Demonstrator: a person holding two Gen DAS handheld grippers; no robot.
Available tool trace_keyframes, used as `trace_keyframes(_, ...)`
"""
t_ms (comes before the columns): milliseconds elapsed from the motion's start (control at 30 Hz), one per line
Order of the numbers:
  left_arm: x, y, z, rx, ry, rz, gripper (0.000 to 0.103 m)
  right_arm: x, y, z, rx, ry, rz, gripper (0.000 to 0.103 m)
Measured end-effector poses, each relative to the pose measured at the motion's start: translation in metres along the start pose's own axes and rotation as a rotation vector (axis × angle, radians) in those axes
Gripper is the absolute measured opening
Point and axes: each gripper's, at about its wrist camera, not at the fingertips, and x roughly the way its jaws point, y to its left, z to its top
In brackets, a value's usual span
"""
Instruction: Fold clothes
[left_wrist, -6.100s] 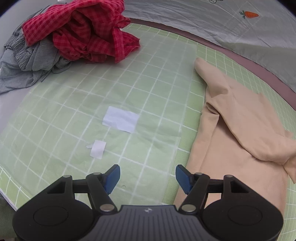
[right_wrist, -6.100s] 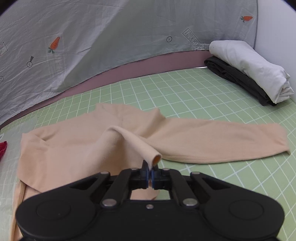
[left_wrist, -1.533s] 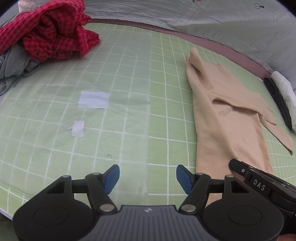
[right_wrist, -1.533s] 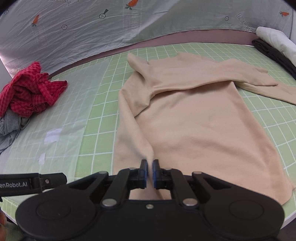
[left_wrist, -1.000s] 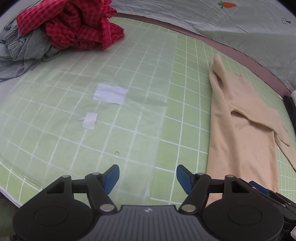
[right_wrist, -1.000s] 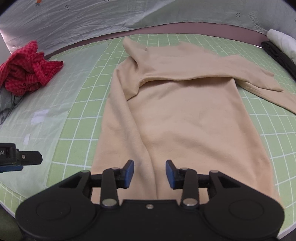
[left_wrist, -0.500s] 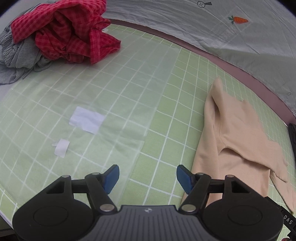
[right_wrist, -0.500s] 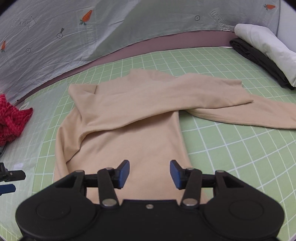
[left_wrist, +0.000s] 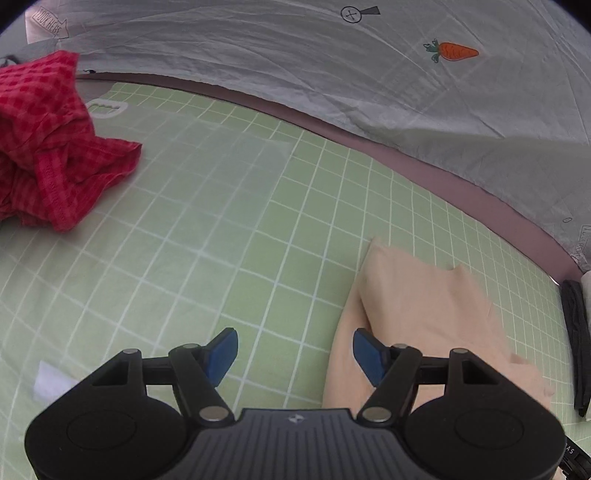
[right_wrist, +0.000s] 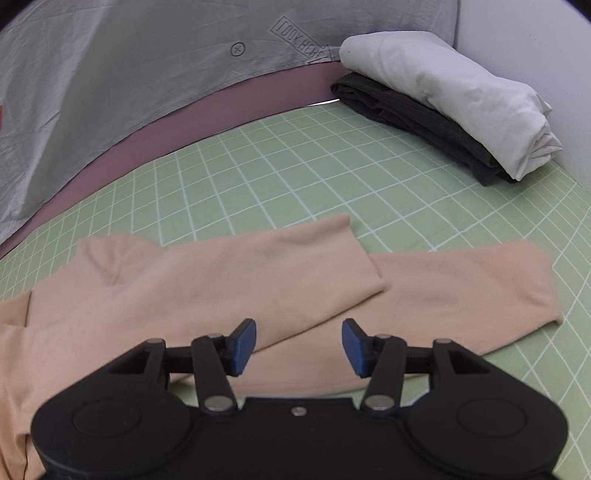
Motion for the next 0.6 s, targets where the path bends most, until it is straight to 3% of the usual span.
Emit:
trace_keyframes(200,0.036,-0.018,0.041,0.009,0.023,-0.046,0.070,0.039,-0.013,0.030,0.053,0.005,-0.011,0.055)
trace_keyframes(300,0.055,-0.027,0.055,0.009,0.056,-0.061,0.070,0.052,-0.012,0.035,0.041,0.007,-0.048,0.062)
trace_keyframes(600,0.085,-0.052,0.058,0.086,0.127,-0.081,0.070,0.059,-0.014,0.037,0.040,0.000,-0.061,0.066)
